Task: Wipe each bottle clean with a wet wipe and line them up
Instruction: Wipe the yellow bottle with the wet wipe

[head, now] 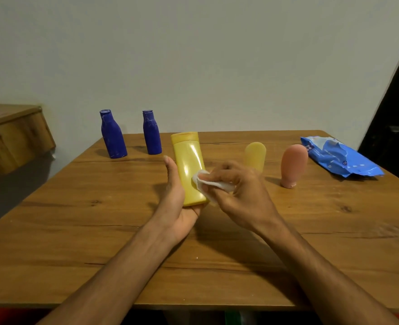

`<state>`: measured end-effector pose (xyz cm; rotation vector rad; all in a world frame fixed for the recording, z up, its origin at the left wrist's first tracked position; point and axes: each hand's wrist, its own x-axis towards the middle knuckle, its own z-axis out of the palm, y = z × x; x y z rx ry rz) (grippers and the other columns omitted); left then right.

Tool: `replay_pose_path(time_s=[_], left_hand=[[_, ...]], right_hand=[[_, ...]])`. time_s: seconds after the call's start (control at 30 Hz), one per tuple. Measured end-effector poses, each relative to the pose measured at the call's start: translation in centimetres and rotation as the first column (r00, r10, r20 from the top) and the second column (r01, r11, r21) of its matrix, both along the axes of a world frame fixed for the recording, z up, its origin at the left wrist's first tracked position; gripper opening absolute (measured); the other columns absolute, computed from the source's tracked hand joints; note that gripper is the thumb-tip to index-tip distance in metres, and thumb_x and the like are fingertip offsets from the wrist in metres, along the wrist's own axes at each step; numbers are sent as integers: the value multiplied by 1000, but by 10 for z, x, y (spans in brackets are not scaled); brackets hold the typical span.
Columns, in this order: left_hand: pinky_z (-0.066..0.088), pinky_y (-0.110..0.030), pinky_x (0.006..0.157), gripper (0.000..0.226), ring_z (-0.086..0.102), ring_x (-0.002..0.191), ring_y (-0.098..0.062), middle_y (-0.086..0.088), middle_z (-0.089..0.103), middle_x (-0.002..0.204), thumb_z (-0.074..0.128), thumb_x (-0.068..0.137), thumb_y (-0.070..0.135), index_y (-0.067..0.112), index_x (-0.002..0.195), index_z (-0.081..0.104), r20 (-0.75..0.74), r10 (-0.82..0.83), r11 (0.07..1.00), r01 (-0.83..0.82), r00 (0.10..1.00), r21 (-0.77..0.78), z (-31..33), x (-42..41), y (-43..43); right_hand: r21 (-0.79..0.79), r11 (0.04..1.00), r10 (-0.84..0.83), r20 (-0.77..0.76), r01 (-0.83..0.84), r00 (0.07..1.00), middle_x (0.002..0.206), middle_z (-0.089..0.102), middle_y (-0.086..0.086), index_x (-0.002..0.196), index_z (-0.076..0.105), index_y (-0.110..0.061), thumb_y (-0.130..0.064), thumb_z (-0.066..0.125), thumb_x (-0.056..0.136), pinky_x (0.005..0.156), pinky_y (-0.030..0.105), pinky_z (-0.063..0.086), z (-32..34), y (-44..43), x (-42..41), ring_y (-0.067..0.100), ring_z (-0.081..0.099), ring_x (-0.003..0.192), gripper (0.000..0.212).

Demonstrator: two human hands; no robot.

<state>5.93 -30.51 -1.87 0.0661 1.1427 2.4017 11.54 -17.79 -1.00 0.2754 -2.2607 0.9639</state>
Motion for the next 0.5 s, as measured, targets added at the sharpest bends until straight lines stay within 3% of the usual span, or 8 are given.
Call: replay_pose_path(time_s=[0.1,0.2,0.3,0.4,0.5], left_hand=[[52,-46,93,87,69,104,-30,-15,72,114,34,83,79,15,142,42,3,-37,999,37,999,16,2,-3,-3],[51,-47,95,86,68,107,-32,-16,71,115,37,82,79,14,136,48,-12,-44,998,44,999,-34,-1,-4,-3],[49,-49,100,87,66,111,-33,-18,68,120,42,77,80,15,134,50,-23,-52,992,49,998,-118,-5,-3,0],[48,-49,102,87,66,111,-32,-18,68,119,41,76,80,14,132,52,-34,-64,990,60,997,-128,-7,-2,0],[50,-48,99,78,66,111,-31,-16,70,116,36,81,77,16,126,56,-67,-84,987,74,994,-139,-5,1,0]], right_hand=[[51,995,80,65,-84,995,99,68,-7,103,76,-17,-16,74,83,72,14,50,2,-2,2,2,59,91,20],[65,994,80,42,-83,996,94,67,-7,102,76,-17,-17,75,83,68,15,48,0,-1,0,4,59,86,19],[23,1000,11,-31,-11,999,91,63,-6,103,75,-17,-19,74,83,70,24,47,-4,1,-3,6,56,83,20],[105,993,57,-70,-49,996,87,61,-4,104,75,-17,-21,73,84,66,31,47,-5,1,-5,8,54,79,20],[103,994,42,-60,-36,997,94,60,-4,108,73,-19,-31,63,85,69,46,51,-7,4,-6,14,55,85,29]])
